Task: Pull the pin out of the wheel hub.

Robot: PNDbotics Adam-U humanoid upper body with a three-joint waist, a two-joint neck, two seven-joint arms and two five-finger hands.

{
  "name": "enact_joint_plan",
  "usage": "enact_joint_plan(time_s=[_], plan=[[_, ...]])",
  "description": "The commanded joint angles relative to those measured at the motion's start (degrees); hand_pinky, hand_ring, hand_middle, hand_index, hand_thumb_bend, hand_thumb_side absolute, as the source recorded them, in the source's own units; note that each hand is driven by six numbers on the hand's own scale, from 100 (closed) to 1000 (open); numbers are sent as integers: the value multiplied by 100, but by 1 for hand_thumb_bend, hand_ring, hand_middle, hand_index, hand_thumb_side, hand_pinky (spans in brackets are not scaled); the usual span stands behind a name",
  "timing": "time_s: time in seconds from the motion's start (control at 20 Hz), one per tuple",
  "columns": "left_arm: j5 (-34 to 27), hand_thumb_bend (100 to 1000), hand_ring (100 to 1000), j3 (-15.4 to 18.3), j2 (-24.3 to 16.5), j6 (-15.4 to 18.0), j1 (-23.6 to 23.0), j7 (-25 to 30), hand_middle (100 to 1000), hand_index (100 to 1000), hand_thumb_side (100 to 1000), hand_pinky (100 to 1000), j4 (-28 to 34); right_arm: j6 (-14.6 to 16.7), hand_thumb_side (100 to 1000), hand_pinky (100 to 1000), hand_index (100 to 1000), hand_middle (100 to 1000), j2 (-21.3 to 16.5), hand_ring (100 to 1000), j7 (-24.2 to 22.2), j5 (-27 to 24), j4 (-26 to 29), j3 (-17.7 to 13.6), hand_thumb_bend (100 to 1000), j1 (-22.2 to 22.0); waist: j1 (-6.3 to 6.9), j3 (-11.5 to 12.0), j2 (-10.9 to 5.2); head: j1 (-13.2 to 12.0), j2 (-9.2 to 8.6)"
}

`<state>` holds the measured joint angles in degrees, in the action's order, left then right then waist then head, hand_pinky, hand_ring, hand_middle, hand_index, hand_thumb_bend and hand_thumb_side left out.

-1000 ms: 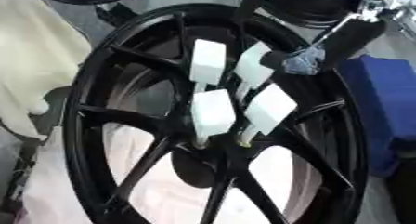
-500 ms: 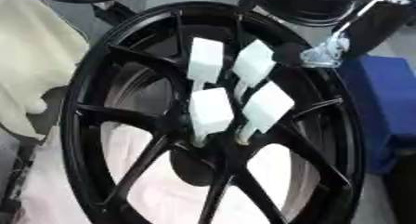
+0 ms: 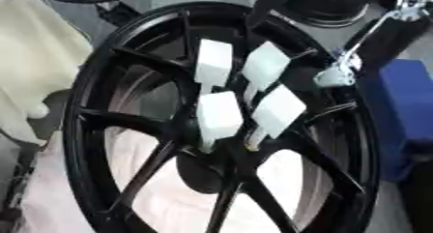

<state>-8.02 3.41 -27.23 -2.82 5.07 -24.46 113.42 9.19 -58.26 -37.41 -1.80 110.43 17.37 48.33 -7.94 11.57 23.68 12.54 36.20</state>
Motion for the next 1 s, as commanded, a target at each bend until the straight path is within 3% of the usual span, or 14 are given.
enact_joint_plan(time_s=[0.05,1.0], plan=[[-21,223,625,53,-64,11,12,18,654,753,863,865,117,58,143,848,830,753,-202,802,19,135,69,-46,378,42,33,11,-100,29,-35],[-6,215,624,52,-30,13,11,33,655,754,873,868,117,131,100,845,820,745,-212,801,219,521,-95,-64,328,-56,9,23,-12,53,-70]])
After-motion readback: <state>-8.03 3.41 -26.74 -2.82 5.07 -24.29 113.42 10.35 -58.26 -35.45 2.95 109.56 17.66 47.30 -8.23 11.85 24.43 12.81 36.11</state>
